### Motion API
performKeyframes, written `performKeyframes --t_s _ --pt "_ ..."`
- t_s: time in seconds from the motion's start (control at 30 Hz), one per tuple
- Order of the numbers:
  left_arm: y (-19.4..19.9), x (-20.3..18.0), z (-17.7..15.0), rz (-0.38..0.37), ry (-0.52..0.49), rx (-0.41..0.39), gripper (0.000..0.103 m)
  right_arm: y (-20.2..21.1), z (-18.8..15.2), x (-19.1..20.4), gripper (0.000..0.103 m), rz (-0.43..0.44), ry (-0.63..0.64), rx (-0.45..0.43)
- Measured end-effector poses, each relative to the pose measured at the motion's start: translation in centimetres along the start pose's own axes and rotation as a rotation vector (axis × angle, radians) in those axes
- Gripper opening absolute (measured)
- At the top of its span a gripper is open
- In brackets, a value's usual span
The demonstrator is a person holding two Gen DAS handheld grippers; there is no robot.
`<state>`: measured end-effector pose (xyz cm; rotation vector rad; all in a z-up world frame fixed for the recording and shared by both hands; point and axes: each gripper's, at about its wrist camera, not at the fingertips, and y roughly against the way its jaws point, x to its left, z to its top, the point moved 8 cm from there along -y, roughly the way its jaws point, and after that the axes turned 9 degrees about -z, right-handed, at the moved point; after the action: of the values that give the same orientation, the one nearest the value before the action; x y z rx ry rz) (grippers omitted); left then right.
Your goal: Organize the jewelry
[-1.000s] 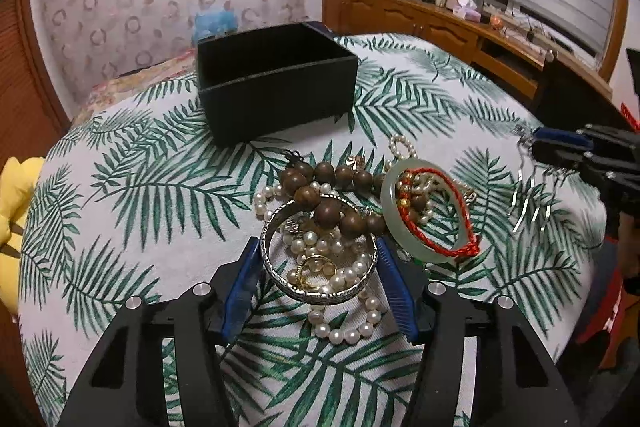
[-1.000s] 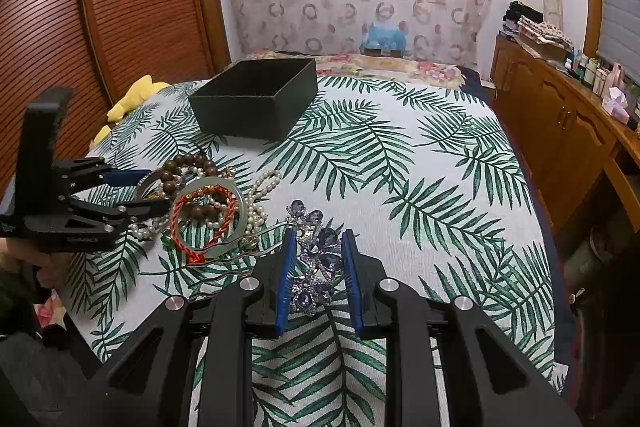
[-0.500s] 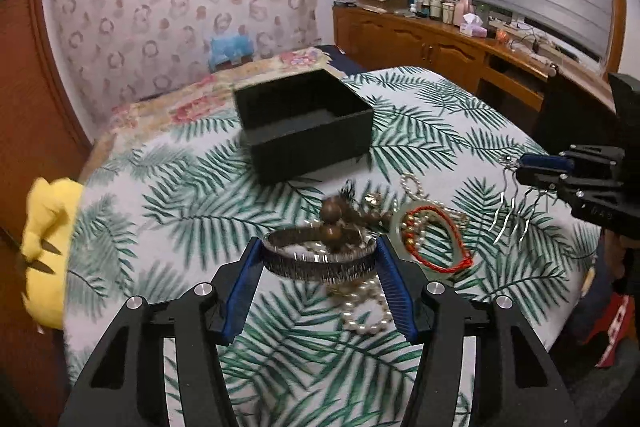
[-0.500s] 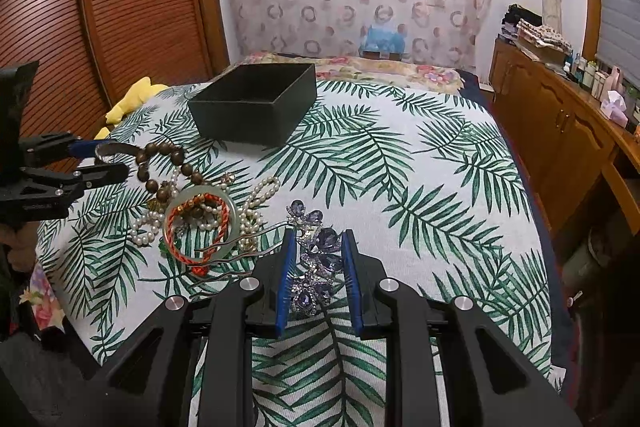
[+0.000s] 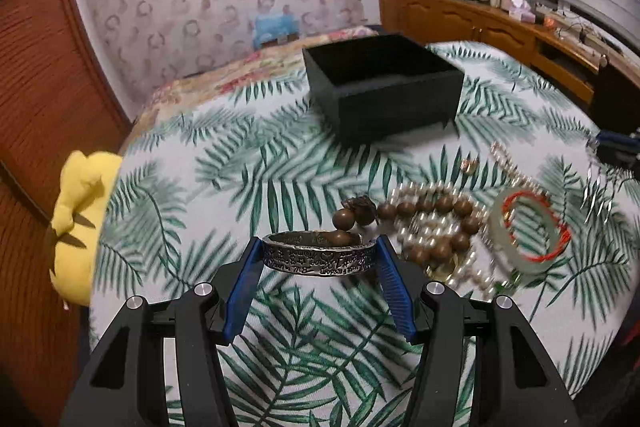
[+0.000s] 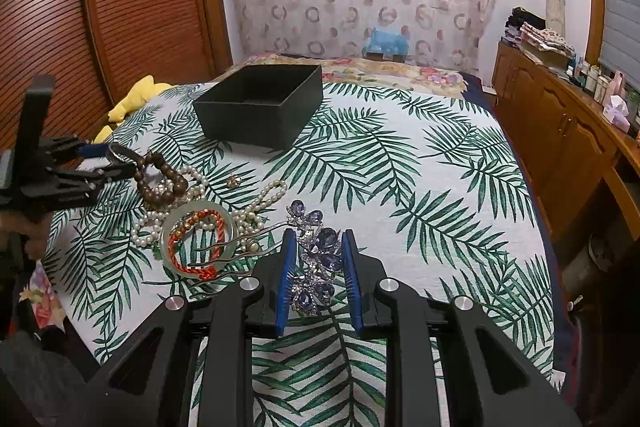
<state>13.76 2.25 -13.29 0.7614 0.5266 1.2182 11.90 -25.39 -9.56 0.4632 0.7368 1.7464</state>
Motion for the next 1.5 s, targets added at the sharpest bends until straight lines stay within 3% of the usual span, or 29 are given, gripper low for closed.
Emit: performKeyframes --t_s 0.17,0.37,0.47,0.67,0.83,0.93,1.0,1.3,1.5 --pt "0.4 0.1 -1.4 -0.026 0.021 0.014 0.055 -0.1 0.0 0.2 0.025 0.001 0.005 0.003" --pt "2.7 0.7 -1.2 -0.101 0.078 -0.031 0.056 -0.2 0.0 0.6 0.025 0.006 0.011 0.003" --pt "2.9 1.9 -0.8 -0.08 0.093 -0.034 0.055 -0.2 0.0 0.8 0.025 0.008 0.013 0.002" --pt "1.0 3.6 -1.8 -0.118 0.127 0.033 0.028 -0.2 -0.1 1.0 0.025 0.011 0.015 0.004" --pt "-0.2 3.9 -2.8 -0.132 0.126 0.067 0.021 -0.3 -0.2 1.1 0.025 0.011 0.015 0.007" --pt "-0.3 3.5 -2.9 -0.142 0.114 0.063 0.005 -0.2 -0.3 1.1 0.025 0.012 0.017 0.006" --pt "-0.3 3.5 -2.9 -0.131 0.108 0.06 0.005 -0.3 -0.3 1.1 0.025 0.012 0.017 0.006" --pt "3.2 4.0 -0.4 -0.041 0.112 -0.062 0.004 -0.2 -0.3 1.1 0.025 0.012 0.017 0.006" --pt "5.8 3.3 2.4 -0.039 0.084 -0.128 0.004 -0.2 -0.1 1.2 0.025 0.014 0.015 0.001"
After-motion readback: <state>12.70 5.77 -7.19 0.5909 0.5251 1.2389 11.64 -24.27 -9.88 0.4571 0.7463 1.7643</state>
